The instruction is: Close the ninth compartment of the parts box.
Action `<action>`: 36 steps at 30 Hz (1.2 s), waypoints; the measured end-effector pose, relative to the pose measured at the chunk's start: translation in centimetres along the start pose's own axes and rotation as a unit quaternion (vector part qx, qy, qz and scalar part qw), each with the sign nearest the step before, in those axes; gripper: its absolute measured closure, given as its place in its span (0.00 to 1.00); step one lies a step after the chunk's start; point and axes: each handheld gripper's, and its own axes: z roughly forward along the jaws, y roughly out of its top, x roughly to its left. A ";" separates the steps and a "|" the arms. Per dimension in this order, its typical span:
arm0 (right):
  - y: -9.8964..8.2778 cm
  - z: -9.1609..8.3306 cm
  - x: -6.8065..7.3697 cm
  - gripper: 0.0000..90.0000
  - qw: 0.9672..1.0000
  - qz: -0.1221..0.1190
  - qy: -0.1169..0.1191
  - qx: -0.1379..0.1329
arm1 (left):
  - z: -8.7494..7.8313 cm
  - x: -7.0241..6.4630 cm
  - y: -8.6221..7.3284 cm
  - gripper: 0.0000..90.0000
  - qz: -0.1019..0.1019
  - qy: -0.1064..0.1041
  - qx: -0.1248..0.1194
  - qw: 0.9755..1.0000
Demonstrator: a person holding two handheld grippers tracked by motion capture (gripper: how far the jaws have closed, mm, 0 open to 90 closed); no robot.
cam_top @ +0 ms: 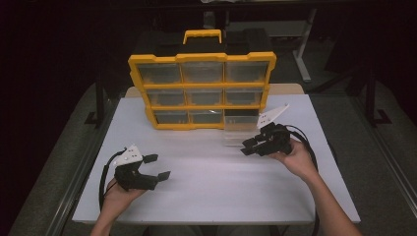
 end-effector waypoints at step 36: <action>0.7 2.3 -2.0 0.98 0.998 0.010 -0.053 0.034 | -0.3 0.1 -0.1 0.22 -0.002 0.000 0.000 1.000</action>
